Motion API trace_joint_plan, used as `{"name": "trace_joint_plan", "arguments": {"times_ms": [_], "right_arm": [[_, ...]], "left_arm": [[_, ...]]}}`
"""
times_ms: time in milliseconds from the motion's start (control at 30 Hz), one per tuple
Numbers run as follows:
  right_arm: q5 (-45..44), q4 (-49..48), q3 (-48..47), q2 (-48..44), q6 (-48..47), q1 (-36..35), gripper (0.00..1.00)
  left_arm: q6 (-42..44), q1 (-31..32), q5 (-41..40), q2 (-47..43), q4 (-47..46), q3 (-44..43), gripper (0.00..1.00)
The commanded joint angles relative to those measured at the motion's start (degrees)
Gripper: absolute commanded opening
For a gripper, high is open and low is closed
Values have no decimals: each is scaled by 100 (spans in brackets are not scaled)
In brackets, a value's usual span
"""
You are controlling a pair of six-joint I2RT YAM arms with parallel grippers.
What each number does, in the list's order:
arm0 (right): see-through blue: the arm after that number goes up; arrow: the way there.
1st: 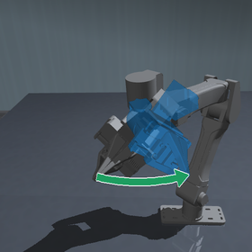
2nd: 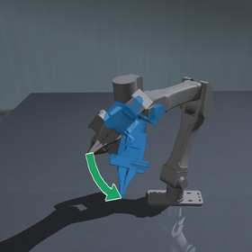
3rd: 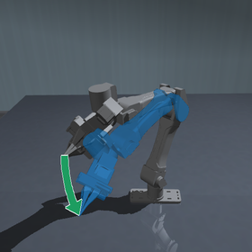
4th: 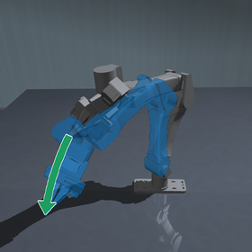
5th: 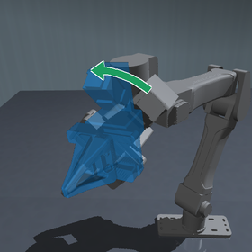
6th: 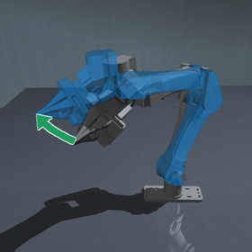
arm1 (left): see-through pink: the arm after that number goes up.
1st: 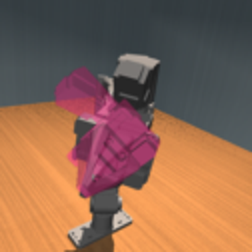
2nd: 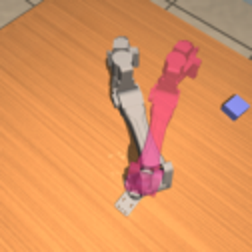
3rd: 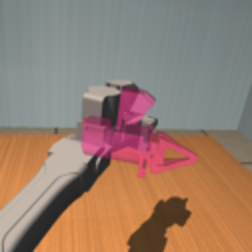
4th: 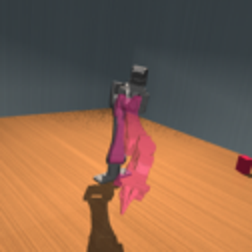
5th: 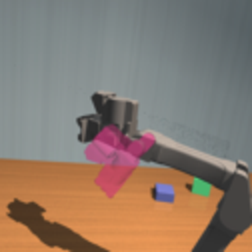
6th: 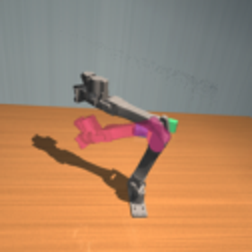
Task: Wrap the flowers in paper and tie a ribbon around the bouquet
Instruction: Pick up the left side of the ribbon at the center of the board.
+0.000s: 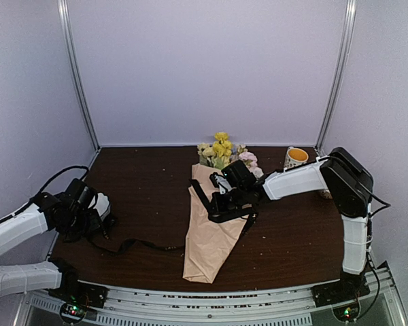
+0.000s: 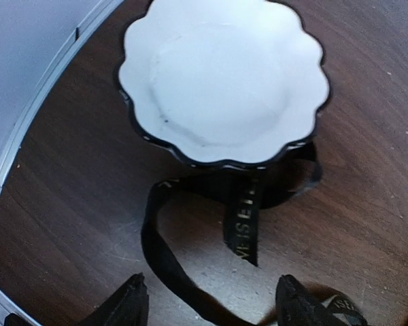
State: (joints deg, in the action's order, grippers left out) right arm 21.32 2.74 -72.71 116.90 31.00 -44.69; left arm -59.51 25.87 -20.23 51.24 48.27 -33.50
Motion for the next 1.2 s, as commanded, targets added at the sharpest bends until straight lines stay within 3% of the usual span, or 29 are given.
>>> {"name": "trace_joint_plan", "arguments": {"times_ms": [0, 300, 367, 467, 567, 833, 1000, 1167], "right_arm": [[131, 123, 48, -43, -88, 8, 0], [214, 251, -95, 80, -108, 23, 0], [222, 237, -73, 78, -88, 32, 0], [234, 228, -68, 78, -74, 43, 0], [256, 250, -68, 69, -52, 68, 0], [275, 385, -110, -4, -45, 100, 0], [449, 337, -121, -14, 71, 140, 0], [677, 158, -124, -49, 270, 205, 0]], "left_arm": [[-483, -690, 467, 28, -208, 466, 67], [-21, -1374, 788, 1043, -1018, 655, 66], [43, -1389, 862, 1274, -1200, 637, 61], [137, -1396, 929, 1536, -1324, 628, 40], [187, -1399, 1066, 1535, -1304, 664, 2], [278, -1153, 1051, 337, -823, 479, 0], [1473, -179, 1499, -214, -2109, -101, 0], [3000, 657, 2643, 821, -3198, -1549, 0]]}}
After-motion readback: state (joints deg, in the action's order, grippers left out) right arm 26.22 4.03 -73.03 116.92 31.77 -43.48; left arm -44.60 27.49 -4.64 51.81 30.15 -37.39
